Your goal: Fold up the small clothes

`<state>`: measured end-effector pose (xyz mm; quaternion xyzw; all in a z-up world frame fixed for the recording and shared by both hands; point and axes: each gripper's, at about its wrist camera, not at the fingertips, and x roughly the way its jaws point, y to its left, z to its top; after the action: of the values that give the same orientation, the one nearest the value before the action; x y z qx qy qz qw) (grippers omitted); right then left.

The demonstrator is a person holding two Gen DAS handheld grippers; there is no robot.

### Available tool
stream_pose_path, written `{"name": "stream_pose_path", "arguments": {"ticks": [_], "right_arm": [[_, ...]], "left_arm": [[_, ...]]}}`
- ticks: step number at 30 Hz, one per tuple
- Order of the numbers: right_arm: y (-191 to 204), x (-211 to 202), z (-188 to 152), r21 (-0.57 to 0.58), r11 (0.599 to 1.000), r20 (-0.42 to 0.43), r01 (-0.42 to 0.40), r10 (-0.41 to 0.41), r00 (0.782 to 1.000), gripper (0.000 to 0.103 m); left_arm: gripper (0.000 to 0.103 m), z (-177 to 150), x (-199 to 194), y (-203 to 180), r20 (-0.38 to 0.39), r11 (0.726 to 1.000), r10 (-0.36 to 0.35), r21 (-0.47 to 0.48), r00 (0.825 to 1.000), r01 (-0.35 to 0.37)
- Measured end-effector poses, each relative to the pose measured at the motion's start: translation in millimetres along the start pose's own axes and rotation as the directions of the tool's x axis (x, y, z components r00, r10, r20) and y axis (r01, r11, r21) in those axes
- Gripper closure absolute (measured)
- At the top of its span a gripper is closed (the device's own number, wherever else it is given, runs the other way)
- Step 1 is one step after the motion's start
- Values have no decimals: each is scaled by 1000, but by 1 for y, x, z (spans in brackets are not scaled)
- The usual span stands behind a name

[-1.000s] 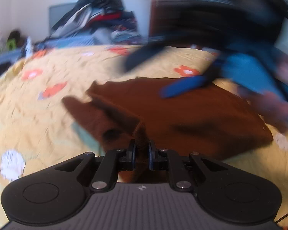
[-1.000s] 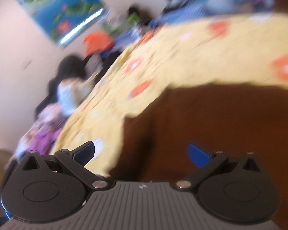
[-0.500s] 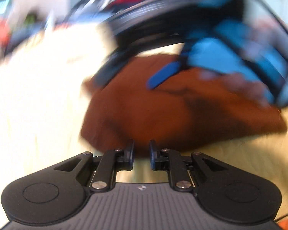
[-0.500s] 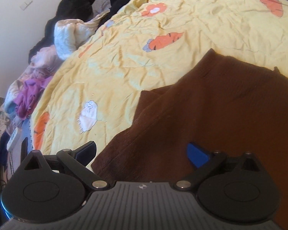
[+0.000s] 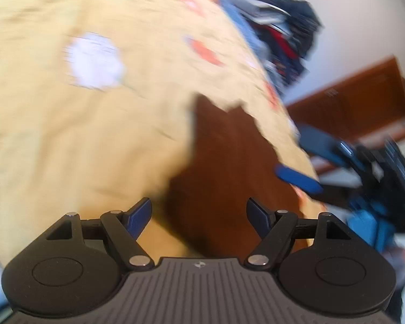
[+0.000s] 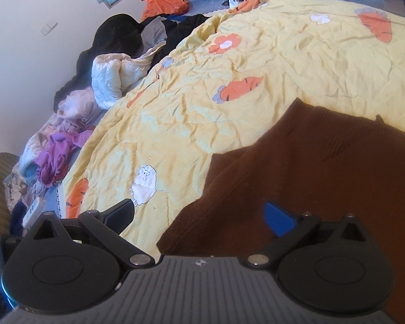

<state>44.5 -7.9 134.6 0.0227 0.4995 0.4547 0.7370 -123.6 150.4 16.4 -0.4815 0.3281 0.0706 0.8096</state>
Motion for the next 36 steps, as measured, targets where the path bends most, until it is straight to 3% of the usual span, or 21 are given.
{"name": "stream_pose_path", "arguments": {"ticks": [3,7,9,10,12,14,16,19,23,26,28,29,33,36], "right_arm": [[-1,1,-1,4,1000,-5,7,-7,1000,0],[-4,9,1,23,1000,-14,4,-3,1000,0],[-5,14,3,34,999,-24,2,-1,1000,0],[-6,17,4,43,999,-31,3,-2,1000,0],[-7,22,6,53,999,-54,11,-8,998,0],[-8,27,10,48,999,-76,25,-21,997,0],[-6,31,17,38,999,-98,26,-22,995,0],[-2,46,28,13,1000,-157,25,-22,987,0],[-2,74,34,-72,992,-259,104,-119,959,2],[-6,83,31,-154,976,-281,156,-195,940,22],[-16,76,29,-196,964,-251,179,-226,941,68],[-24,67,29,-183,967,-236,178,-219,947,73],[-64,-3,28,-69,996,-97,64,-71,993,74],[-102,-76,8,29,1000,64,6,-8,998,74]], "left_arm": [[26,10,2,0,-24,999,-5,34,1000,6],[28,1,28,-22,-70,988,-16,151,997,26],[65,-1,33,-25,-78,981,9,192,997,6],[90,1,38,-28,-81,978,44,205,996,-26],[90,-2,39,-33,-47,971,79,232,996,-66],[91,-13,33,-46,11,937,91,337,996,-89],[92,-35,16,-70,115,837,95,529,989,-142],[92,-64,12,-97,201,670,74,715,977,-197],[92,-84,18,-111,218,548,70,807,973,-220],[92,-100,22,-119,248,430,56,868,967,-248],[93,-105,22,-123,262,368,42,893,964,-259],[93,-107,25,-126,263,335,30,906,964,-258],[93,-117,25,-159,218,217,-88,957,972,-194],[93,-139,27,-192,115,123,-176,988,978,-94]]}}
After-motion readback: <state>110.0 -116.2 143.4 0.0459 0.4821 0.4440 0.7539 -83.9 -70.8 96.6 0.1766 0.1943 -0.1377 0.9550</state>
